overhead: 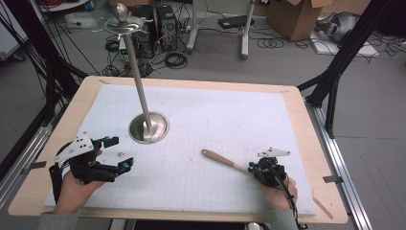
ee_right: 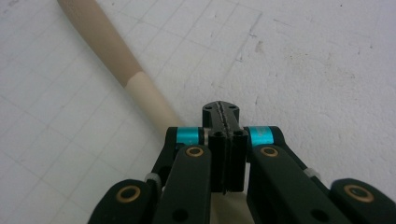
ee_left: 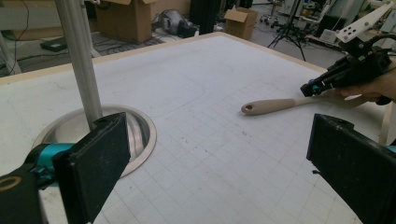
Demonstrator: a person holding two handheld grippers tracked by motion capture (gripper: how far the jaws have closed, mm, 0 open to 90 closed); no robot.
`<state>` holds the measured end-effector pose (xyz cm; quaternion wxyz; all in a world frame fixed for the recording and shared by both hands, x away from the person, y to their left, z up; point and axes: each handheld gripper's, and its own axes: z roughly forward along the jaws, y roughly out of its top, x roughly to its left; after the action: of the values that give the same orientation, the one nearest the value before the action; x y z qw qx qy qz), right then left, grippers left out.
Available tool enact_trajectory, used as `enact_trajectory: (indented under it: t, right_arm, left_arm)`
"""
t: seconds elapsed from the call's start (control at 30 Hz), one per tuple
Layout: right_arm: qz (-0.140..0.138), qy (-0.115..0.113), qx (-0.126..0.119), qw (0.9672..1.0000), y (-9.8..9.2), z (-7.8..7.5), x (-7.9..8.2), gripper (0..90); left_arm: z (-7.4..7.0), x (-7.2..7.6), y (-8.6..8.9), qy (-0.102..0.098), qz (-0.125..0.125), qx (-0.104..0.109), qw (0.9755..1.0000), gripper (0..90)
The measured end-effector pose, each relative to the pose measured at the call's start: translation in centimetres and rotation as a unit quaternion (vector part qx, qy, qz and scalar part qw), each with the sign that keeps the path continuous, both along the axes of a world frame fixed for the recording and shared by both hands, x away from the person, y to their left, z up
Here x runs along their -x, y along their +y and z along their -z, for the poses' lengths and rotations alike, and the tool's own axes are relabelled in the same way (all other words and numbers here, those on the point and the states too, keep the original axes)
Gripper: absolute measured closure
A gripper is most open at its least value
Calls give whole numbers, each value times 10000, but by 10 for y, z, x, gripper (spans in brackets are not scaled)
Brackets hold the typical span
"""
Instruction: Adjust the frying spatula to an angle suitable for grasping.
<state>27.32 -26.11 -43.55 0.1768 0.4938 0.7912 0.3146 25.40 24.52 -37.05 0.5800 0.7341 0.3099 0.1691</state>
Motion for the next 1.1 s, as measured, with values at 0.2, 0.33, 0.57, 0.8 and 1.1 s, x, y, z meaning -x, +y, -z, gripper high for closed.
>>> enact_trajectory:
  t: [0.2,0.33,0.57,0.8,1.1]
  right_arm:
    - [-179,-288,-322,9989,7,-9,-1,900]
    - [-338,-364,-346,9982,16,-11,-1,900]
    - [-828,-408,-371,9950,44,-13,-5,900]
    - [-1168,-418,-261,9919,63,-10,-9,900]
    - [-1461,-367,-168,9884,80,-5,-17,900]
  left_arm:
    - [2,0,0,25,-18,-39,10000,66]
    - [2,2,3,36,-72,-28,10000,66]
    - [2,8,11,21,-182,-31,9998,66]
    - [3,15,20,26,-337,-17,9994,66]
    - [4,24,30,32,-490,-37,9988,66]
